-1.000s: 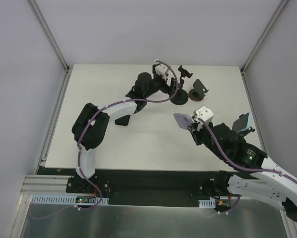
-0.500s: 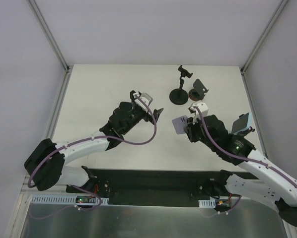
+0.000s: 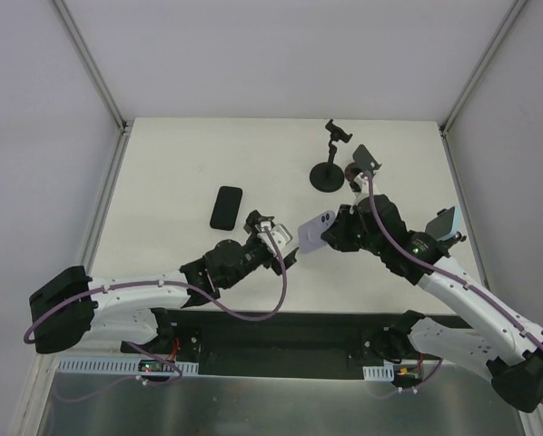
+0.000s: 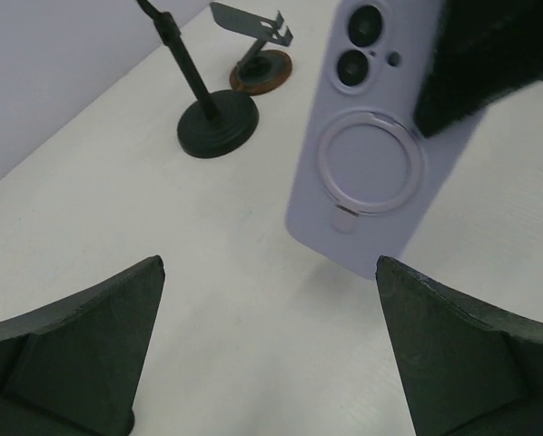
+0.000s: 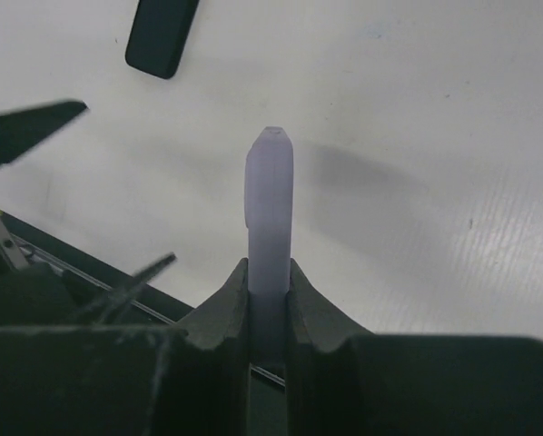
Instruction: Remove the phone from the phone stand
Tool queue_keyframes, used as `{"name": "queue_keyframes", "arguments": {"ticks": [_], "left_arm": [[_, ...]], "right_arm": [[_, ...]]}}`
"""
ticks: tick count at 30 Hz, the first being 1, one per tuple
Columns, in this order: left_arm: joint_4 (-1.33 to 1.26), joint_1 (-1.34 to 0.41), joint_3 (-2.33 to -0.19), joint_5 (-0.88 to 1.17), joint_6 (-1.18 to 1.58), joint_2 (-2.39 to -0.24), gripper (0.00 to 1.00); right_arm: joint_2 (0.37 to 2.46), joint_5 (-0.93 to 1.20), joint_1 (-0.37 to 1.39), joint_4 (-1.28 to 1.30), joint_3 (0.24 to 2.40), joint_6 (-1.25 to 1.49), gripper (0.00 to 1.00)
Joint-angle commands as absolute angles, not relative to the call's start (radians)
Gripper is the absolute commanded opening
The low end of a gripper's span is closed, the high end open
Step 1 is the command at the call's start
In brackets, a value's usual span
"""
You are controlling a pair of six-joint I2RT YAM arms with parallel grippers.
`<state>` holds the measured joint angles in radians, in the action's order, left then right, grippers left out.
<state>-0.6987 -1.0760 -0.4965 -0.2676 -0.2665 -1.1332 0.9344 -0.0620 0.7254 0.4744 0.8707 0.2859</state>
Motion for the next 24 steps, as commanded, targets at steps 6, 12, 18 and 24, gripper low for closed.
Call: {"name": "queue_keyframes", "arguments": {"ticks": [6, 12, 18, 24], "left_arm": [[-0.756, -1.247, -0.591, -0.413, -0.412, -1.302, 0.99], [-0.854, -1.266, -0.644, -0.534, -0.428, -1.419, 0.92], [-0.910, -1.281, -0.699, -0.595, -0.480, -1.517, 0.81], [-0.939, -1.301, -0.730, -0.640, -0.517, -1.588, 0.70]], "right_arm": [[0.911, 0.041, 0.703, 0.255, 0.839, 0.509, 0.01], [0.897, 0.071, 0.703, 0.235, 0.818, 0.541, 0.01], [0.856, 0.060, 0.703, 0.232, 0.798, 0.560, 0.01], [0.815, 0.046, 0.698, 0.232, 0.785, 0.568, 0.01]]}}
